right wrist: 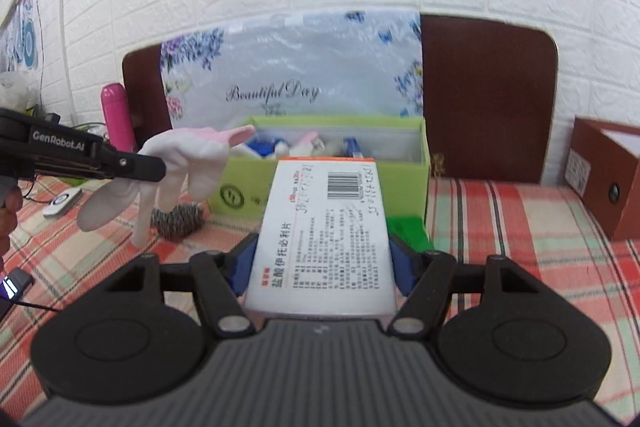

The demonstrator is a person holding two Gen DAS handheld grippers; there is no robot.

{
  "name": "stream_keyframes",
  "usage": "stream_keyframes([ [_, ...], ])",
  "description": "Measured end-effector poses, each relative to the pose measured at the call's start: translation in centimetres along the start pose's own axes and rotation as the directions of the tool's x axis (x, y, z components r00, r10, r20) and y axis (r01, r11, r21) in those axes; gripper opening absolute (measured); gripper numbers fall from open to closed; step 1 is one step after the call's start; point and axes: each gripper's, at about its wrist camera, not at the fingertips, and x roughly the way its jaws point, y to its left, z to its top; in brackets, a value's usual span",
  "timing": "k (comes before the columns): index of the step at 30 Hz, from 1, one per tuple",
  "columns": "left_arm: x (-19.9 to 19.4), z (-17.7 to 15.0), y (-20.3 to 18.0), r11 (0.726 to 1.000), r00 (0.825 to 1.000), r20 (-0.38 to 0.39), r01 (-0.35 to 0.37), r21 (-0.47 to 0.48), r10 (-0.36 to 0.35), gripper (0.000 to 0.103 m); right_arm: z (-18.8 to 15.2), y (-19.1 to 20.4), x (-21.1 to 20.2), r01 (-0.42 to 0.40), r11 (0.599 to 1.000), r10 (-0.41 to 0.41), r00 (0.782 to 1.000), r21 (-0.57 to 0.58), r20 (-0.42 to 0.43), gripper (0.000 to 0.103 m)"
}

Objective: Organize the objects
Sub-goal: 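Lower the glove into the lime-green box with left tool while right places the medicine box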

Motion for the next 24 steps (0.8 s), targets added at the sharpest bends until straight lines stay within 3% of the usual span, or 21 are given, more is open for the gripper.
stream_keyframes([
  [5, 1.4, 3.0, 0.0, 1.000, 0.999, 0.045, -0.005, -0.010, 0.005, 0.009, 3.0, -0.2, 2.0, 0.012, 0.999, -0.010, 0.998, -0.035, 0.054, 0.066],
  [12, 5.7, 6.2, 0.3, 1.000, 0.999, 0.046, -0.028, 0.004, 0.028, 0.009, 7.1, -1.0, 7.0, 0.034, 0.998, -0.030, 0.995, -0.044, 0.094, 0.066],
  [24, 14.3, 7.7, 4.2, 0.998, 0.997, -0.036, -0.069, -0.017, 0.068, 0.011, 9.1, -1.3, 18.1, 0.041, 0.997, -0.038, 0.998, -0.071, 0.043, 0.066],
])
